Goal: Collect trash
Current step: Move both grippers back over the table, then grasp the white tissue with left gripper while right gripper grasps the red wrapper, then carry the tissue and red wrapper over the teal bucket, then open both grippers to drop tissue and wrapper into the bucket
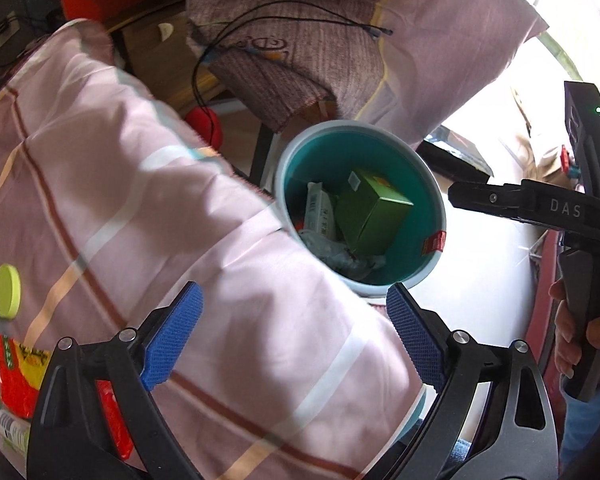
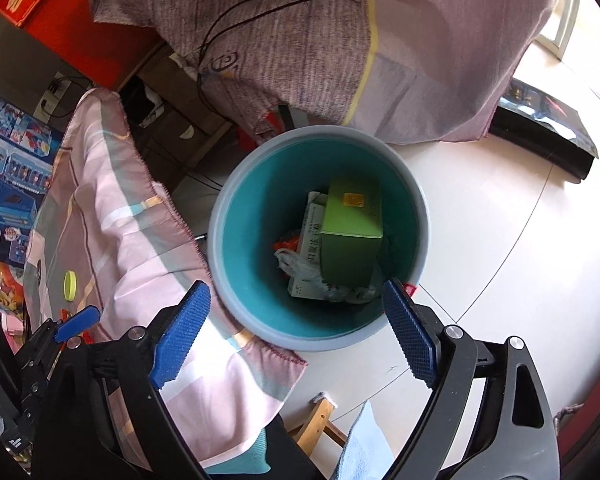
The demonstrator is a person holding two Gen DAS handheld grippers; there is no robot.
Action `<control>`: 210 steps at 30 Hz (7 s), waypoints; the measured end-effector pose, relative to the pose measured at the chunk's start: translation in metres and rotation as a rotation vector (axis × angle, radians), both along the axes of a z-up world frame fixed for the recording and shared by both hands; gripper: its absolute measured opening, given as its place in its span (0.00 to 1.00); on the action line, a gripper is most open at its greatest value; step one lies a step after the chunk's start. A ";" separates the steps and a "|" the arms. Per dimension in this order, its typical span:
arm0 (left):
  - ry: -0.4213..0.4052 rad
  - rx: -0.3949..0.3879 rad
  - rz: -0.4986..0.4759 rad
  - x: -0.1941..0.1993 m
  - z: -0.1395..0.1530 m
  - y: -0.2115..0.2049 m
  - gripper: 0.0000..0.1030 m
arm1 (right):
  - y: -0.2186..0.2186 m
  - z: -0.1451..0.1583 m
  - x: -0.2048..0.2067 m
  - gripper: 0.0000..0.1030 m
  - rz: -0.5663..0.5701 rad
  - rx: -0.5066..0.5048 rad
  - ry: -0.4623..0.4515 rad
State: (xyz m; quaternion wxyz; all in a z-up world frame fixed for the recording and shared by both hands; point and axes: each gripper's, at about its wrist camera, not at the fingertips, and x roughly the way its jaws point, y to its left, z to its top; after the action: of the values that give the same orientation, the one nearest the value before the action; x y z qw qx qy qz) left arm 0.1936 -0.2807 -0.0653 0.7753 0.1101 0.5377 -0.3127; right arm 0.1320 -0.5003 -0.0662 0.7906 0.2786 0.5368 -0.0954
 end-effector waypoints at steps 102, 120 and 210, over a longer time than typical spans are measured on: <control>-0.060 -0.165 0.346 0.011 0.019 0.345 0.03 | 0.343 -0.026 0.086 0.87 0.725 -0.295 0.133; -0.072 -0.136 0.300 0.016 0.039 0.283 0.03 | 0.267 -0.006 0.101 0.04 0.530 -0.181 -0.049; 0.047 -0.129 0.016 0.012 0.004 0.011 0.92 | 0.001 -0.007 0.019 0.80 0.012 -0.043 0.008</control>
State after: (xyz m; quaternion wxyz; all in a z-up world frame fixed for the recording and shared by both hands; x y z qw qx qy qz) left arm 0.2056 -0.2692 -0.0616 0.7705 0.0482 0.5352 -0.3430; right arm 0.1512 -0.4989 -0.0732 0.7948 0.2580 0.5394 -0.1034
